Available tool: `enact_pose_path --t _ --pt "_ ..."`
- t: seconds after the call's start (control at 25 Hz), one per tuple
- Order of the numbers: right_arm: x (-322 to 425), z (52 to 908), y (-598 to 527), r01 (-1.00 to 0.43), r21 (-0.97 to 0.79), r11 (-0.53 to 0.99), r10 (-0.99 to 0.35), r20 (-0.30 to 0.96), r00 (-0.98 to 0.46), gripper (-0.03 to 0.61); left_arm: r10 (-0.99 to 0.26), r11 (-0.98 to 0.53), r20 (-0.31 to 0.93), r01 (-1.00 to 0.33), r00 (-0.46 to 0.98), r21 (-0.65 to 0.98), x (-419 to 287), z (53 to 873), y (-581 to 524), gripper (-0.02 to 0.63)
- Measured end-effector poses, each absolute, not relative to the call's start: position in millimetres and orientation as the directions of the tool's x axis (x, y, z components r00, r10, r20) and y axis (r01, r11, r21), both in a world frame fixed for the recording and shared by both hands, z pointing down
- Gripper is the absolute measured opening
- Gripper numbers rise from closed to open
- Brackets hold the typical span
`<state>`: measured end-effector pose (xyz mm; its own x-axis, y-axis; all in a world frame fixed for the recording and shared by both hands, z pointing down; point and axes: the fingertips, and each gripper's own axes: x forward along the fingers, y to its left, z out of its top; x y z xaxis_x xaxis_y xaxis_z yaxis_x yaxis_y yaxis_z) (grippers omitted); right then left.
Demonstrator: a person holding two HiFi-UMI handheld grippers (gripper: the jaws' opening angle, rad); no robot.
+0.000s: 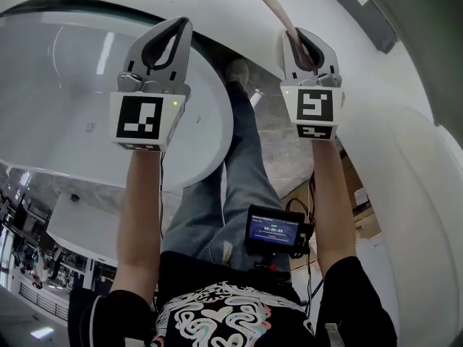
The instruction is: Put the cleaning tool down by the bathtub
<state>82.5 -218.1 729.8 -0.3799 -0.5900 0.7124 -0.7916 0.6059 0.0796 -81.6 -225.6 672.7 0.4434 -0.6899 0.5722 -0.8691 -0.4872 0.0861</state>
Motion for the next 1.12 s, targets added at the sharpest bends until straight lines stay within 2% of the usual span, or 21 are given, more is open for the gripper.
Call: enact_pose_path --t 0.44,1.12 --pt "81.4 777.3 -216.1 -0.741 0.113 0.662 -0.539 0.758 -0.366 0.072 -0.718 -0.401 0.573 -0.908 0.395 0.124 -82.8 691.7 -234.1 0.017" --pt "81.8 815.3 -210.3 -0.605 0.211 0.768 -0.469 0.828 -0.307 0.072 -0.706 -0.363 0.599 -0.920 0.377 0.151 -84.3 708.4 -227.6 0.017"
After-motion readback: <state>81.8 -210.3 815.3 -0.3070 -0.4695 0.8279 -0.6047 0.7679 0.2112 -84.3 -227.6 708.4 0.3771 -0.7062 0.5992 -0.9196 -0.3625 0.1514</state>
